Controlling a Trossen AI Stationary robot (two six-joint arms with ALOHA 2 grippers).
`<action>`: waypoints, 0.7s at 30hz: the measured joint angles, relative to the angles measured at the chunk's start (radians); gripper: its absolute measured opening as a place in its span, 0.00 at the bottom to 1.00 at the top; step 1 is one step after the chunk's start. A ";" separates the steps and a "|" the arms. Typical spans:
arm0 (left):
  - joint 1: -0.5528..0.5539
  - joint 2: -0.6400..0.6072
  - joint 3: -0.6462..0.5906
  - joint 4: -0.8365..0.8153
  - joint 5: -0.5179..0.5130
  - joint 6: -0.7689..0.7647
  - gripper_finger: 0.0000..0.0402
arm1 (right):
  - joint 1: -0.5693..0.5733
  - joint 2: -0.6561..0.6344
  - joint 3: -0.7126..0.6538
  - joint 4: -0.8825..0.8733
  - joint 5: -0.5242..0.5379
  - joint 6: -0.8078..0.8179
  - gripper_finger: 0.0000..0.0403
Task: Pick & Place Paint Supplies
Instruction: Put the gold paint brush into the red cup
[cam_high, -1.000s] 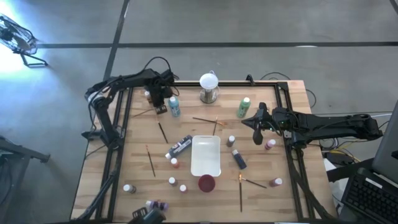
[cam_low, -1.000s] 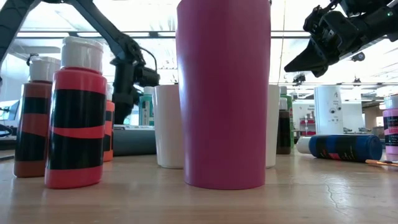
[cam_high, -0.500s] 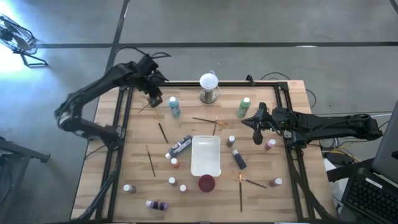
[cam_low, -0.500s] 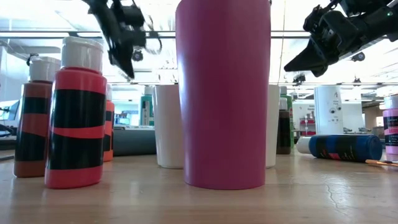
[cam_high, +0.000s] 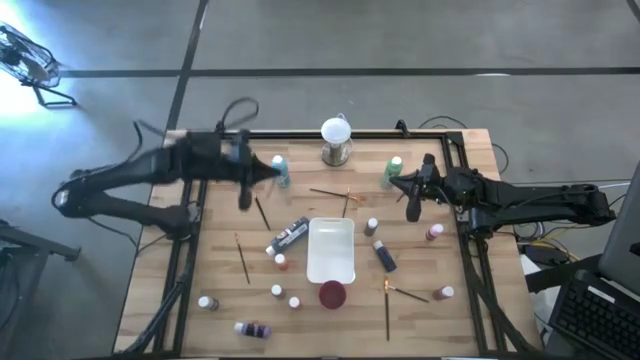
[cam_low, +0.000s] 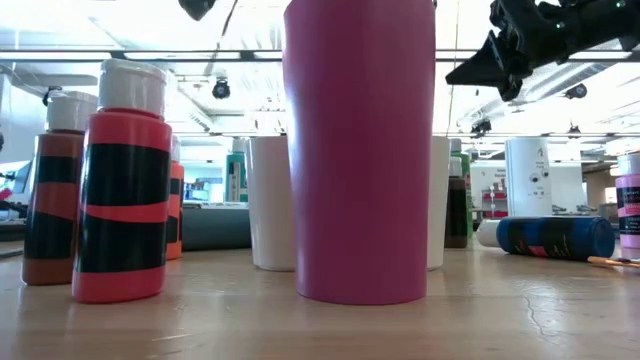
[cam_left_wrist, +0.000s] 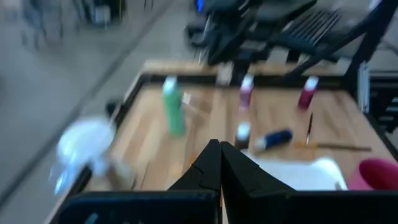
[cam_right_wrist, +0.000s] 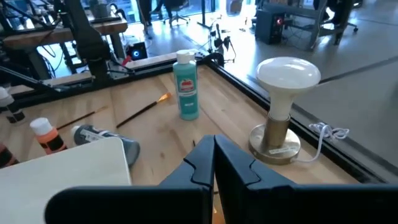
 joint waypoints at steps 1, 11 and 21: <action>-0.058 -0.010 -0.046 0.076 -0.045 0.010 0.00 | 0.000 0.000 0.001 0.000 0.000 0.003 0.02; -0.407 0.018 -0.250 0.641 -0.157 0.042 0.00 | 0.001 -0.002 0.002 -0.001 0.026 0.034 0.02; -0.494 0.254 -0.273 0.907 -0.152 0.024 0.00 | 0.001 -0.003 0.002 -0.002 0.026 0.053 0.02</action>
